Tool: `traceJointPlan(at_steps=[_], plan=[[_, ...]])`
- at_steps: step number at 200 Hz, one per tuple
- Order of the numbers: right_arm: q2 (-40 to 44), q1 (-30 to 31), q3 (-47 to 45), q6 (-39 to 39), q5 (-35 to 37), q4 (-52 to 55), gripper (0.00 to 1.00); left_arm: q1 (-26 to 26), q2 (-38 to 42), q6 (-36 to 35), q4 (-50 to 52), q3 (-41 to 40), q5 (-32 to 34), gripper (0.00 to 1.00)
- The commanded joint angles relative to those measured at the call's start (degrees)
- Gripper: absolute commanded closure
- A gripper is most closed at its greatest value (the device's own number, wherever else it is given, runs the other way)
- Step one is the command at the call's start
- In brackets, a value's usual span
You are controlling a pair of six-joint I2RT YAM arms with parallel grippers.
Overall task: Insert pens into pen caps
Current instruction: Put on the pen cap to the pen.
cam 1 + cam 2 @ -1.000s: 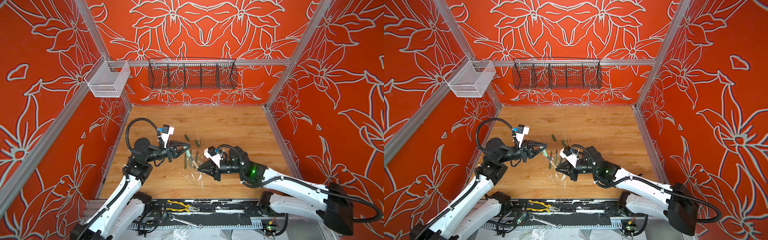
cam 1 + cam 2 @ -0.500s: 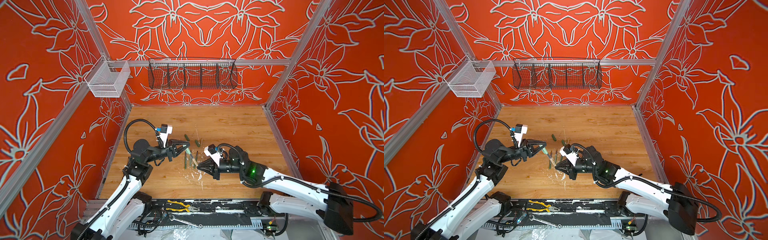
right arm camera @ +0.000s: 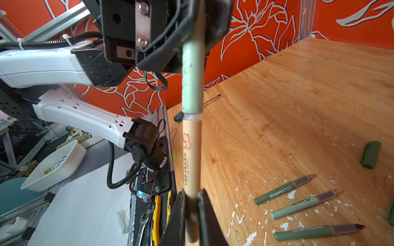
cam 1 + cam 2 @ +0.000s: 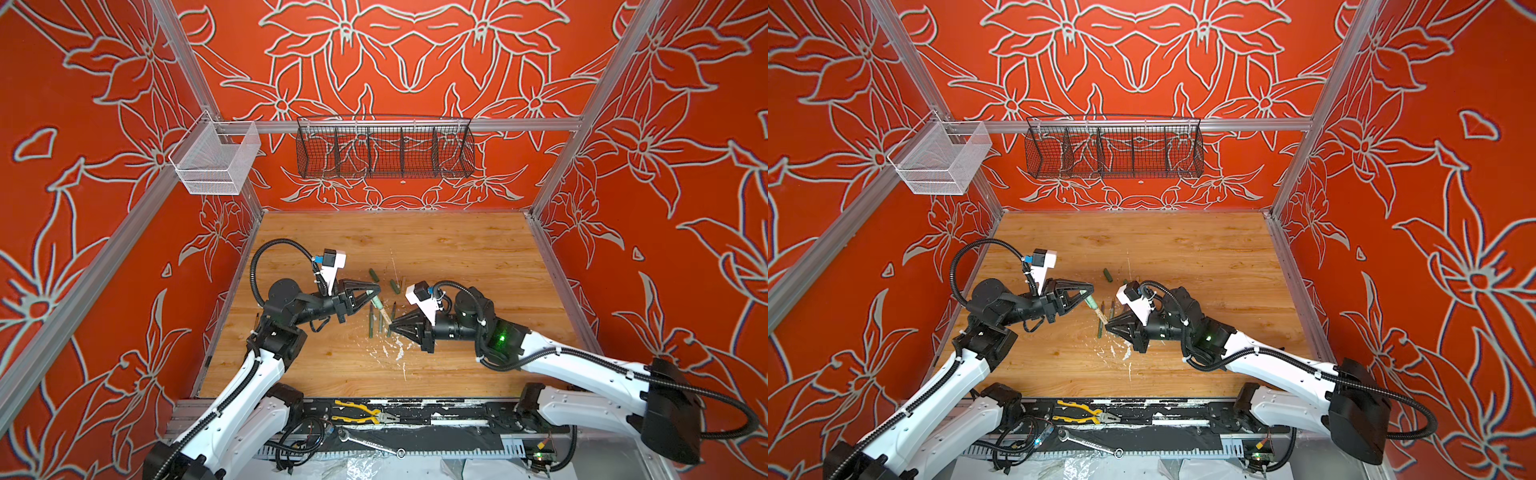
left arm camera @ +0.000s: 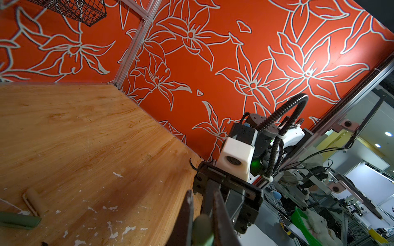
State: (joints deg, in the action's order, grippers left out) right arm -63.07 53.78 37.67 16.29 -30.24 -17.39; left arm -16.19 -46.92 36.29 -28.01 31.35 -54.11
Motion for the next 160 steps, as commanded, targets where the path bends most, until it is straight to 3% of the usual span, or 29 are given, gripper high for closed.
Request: traceJointPlan(at_steps=[1,36,63,97,127,160], plan=[[-0.5,0.4,2.7,0.4,1.1,-4.8,1.00,-0.4,-0.6,0.9,-1.3,-0.2,-1.7,1.00],[-1.3,0.4,3.4,0.3,2.1,-5.4,1.00,-0.5,-1.3,0.4,0.7,0.6,-1.9,0.97],[-1.2,0.4,3.5,0.2,2.4,-5.2,1.00,-0.5,-0.8,-0.2,2.3,1.1,-1.4,0.63],[-1.4,0.5,3.0,0.4,3.2,-4.5,1.00,-0.5,-0.3,-0.8,3.1,1.6,-1.3,0.43],[-1.7,0.4,2.1,0.8,3.0,-4.6,1.00,-0.5,0.8,-1.4,3.8,1.5,-0.9,0.39],[-1.9,0.4,2.1,1.1,2.6,-4.7,1.00,-0.5,1.6,-2.1,4.4,1.4,-0.3,0.51]])
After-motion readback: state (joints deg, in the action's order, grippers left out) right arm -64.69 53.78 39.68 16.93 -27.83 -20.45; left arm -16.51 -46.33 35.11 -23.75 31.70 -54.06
